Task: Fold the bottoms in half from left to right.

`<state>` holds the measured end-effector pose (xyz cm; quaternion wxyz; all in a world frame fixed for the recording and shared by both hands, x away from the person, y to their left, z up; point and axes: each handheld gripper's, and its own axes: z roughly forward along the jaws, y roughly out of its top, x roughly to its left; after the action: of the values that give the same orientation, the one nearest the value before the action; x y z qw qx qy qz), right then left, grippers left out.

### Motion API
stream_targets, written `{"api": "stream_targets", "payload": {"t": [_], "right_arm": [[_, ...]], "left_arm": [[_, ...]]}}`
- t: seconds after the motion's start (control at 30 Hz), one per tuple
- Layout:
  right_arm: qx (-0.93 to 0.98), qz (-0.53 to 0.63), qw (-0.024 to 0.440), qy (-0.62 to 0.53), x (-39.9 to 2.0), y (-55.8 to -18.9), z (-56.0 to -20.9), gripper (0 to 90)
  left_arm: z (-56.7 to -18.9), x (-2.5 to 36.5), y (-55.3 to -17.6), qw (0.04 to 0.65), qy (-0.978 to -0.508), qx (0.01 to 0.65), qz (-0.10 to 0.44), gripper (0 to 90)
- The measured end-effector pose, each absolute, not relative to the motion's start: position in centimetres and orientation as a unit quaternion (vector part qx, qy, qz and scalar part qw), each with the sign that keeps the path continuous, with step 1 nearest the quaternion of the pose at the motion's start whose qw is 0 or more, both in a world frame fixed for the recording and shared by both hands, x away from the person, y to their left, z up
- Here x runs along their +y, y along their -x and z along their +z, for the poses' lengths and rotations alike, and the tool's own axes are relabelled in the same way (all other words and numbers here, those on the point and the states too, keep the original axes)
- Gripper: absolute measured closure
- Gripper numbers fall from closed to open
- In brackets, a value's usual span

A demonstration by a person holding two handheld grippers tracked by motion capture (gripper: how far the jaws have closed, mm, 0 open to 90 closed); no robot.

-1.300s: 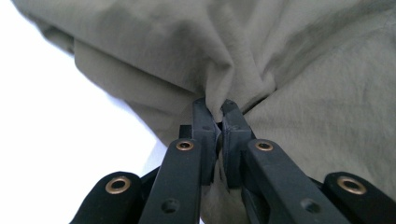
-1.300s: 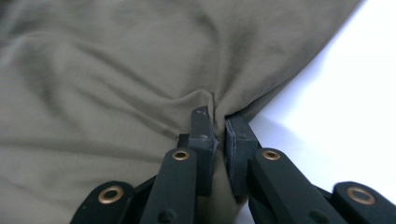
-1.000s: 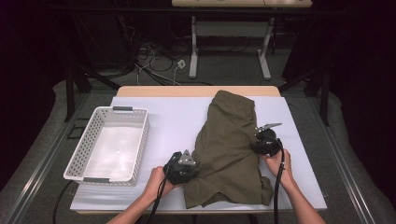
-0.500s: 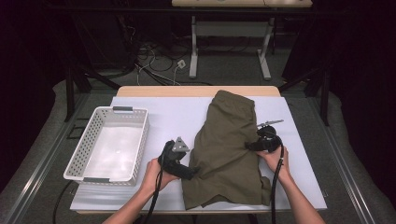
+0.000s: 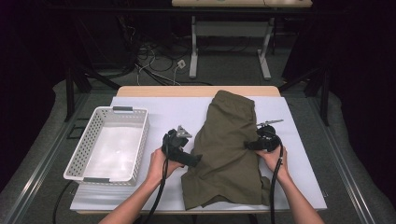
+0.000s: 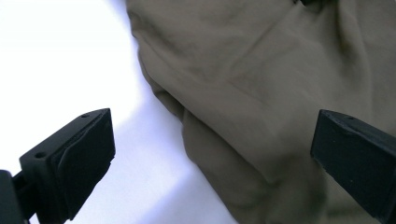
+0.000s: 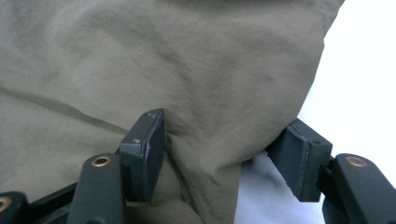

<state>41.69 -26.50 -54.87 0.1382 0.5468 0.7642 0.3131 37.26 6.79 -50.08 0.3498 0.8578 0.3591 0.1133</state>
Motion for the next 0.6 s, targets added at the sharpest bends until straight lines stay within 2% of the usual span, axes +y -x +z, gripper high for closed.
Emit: {"api": "stream_targets", "payload": {"t": [0.4,0.6], "right_arm": [[0.761,0.299,0.148,-0.557,-26.1,-42.6,-54.8,41.1],[0.758,0.303,0.153,-0.557,-26.2,-42.7,-54.9,48.2]], "left_arm": [[-51.2,4.9,-40.7,0.324,-0.853,0.392,0.116,1.6],[-52.0,4.2,-42.0,0.31,-0.854,0.4,0.119,6.4]]}}
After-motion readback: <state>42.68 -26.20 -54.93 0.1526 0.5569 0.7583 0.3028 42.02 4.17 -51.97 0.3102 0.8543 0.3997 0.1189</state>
